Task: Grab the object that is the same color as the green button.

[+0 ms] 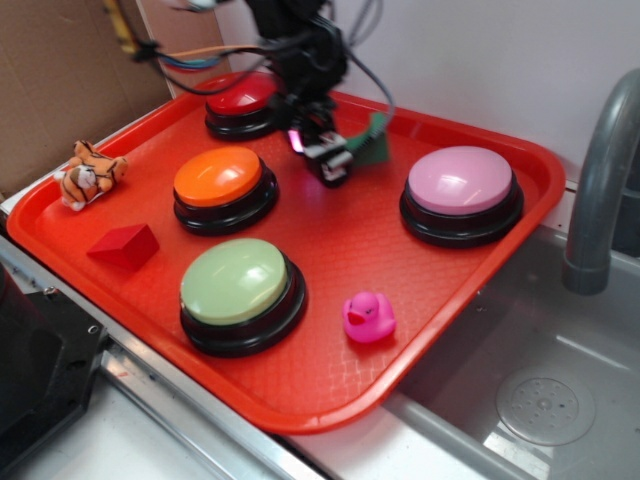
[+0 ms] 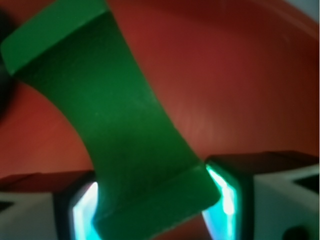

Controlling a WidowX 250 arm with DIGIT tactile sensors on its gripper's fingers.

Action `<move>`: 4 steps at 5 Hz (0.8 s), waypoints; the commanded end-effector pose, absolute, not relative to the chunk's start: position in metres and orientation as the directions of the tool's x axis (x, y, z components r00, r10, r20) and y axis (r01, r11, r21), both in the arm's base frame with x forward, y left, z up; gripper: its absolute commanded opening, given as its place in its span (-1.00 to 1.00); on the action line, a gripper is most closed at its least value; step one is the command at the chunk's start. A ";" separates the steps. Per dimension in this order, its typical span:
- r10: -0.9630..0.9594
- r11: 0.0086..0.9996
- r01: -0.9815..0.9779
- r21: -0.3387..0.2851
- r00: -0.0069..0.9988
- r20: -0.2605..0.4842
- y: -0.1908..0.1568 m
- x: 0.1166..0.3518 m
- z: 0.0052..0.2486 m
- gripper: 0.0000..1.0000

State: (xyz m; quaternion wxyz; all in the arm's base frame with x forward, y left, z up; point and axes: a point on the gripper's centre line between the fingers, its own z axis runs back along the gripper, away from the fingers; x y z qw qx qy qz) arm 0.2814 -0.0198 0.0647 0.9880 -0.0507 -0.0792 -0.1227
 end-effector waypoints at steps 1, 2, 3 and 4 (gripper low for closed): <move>-0.033 0.996 0.046 -0.079 0.988 0.151 -0.042 0.226 0.188 -1.00; 0.050 0.992 -0.039 -0.117 0.994 0.100 -0.053 0.206 0.231 -1.00; 0.089 0.991 -0.079 -0.110 0.992 0.087 -0.061 0.198 0.243 -1.00; 0.217 0.975 -0.215 -0.052 0.976 0.028 -0.052 0.197 0.241 -1.00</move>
